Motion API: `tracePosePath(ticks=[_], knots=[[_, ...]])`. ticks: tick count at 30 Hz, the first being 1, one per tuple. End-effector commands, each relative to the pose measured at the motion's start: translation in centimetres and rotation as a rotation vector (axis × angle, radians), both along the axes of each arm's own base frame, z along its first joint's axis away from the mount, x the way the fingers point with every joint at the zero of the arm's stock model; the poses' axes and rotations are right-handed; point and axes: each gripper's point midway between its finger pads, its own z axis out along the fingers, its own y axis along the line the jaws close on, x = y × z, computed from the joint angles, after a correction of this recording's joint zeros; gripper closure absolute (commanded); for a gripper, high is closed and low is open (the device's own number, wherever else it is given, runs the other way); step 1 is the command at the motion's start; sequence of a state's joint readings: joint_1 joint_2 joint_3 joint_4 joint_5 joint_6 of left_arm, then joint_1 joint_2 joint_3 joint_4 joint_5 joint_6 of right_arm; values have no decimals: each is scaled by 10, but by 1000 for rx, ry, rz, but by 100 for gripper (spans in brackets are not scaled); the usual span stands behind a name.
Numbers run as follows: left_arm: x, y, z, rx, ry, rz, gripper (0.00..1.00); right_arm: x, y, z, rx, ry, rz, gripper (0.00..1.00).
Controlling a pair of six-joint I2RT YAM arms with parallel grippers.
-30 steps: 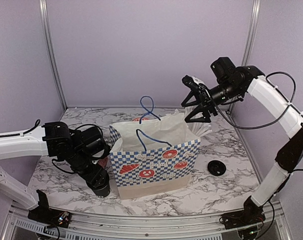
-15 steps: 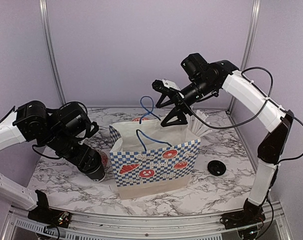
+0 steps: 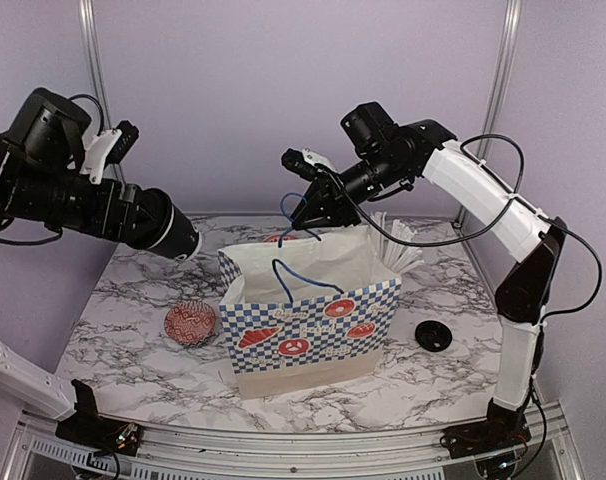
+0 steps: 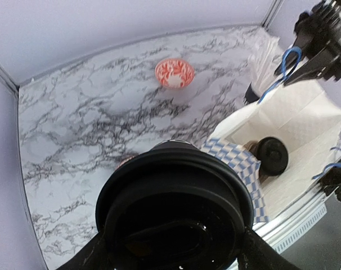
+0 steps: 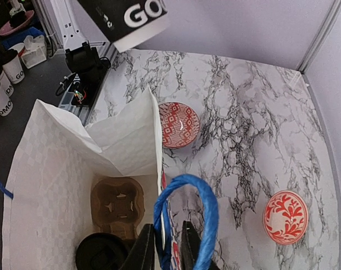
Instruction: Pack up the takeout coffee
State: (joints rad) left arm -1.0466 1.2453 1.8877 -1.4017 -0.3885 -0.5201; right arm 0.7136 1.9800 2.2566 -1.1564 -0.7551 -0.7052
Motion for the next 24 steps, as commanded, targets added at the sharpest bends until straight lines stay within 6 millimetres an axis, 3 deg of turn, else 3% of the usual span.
tracePosePath(ticks=[1,2,5,8,17,21,24], knots=[[13,-12,51,-37,-140,-52,43,-13,0,21,67,25,28,82],[15,-21,59,-53,-155,-81,43,-15,-1,22,71,26,33,78],[19,-59,65,-82,-159,-197,43,-14,-5,26,70,9,15,44],[17,-98,55,-101,-113,-320,44,-7,-14,35,81,-8,-15,31],[11,-145,-6,-9,36,-480,45,23,-61,55,119,-43,-133,28],[24,-155,-36,84,58,-455,45,36,-67,49,89,-92,-205,29],[31,-167,-47,116,64,-457,45,42,-69,42,65,-106,-234,29]])
